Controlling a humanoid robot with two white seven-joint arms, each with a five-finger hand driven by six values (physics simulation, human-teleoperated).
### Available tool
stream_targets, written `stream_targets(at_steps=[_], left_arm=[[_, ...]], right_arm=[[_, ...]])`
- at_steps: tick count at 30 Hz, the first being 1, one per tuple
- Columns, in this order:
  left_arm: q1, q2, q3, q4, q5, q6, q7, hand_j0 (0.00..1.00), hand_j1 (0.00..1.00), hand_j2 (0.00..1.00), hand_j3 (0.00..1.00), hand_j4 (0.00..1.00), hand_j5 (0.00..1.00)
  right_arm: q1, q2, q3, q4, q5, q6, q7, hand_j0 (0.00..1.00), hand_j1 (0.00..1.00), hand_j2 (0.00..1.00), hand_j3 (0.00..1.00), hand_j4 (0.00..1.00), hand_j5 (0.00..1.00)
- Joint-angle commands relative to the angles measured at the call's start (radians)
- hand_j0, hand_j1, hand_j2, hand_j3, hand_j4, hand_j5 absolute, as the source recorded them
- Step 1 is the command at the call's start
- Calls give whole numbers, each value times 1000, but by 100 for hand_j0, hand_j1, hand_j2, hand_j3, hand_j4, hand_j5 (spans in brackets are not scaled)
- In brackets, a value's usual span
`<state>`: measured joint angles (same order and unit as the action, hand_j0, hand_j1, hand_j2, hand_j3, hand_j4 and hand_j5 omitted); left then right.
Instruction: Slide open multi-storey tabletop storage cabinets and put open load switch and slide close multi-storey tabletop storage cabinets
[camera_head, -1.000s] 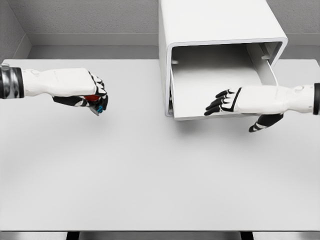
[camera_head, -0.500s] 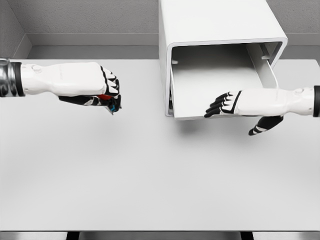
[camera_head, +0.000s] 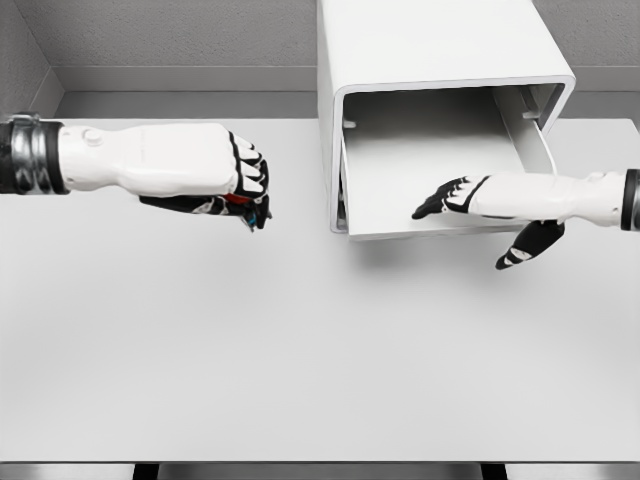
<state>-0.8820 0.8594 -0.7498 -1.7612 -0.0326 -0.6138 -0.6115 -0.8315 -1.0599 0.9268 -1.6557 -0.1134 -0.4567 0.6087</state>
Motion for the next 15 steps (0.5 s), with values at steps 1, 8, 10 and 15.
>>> stream_targets(at_steps=[1, 8, 10, 15], left_arm=[[0, -17, 1, -1, 6, 3, 1, 45, 45, 45, 45, 45, 45], [-37, -72, 0, 0, 2, 3, 1, 45, 45, 45, 45, 45, 45], [-41, -82, 0, 0, -1, 3, 1, 45, 45, 45, 45, 45, 45], [-41, -83, 0, 0, -1, 3, 1, 45, 45, 45, 45, 45, 45]], right_arm=[[0, 1, 17, -7, -9, -34, 2, 100, 100, 100, 100, 100, 100], [0, -9, 15, -9, -9, -154, 2, 100, 100, 100, 100, 100, 100], [0, -11, 15, -9, -9, -154, 2, 100, 100, 100, 100, 100, 100], [5, -29, 12, -9, -11, -154, 2, 100, 100, 100, 100, 100, 100]])
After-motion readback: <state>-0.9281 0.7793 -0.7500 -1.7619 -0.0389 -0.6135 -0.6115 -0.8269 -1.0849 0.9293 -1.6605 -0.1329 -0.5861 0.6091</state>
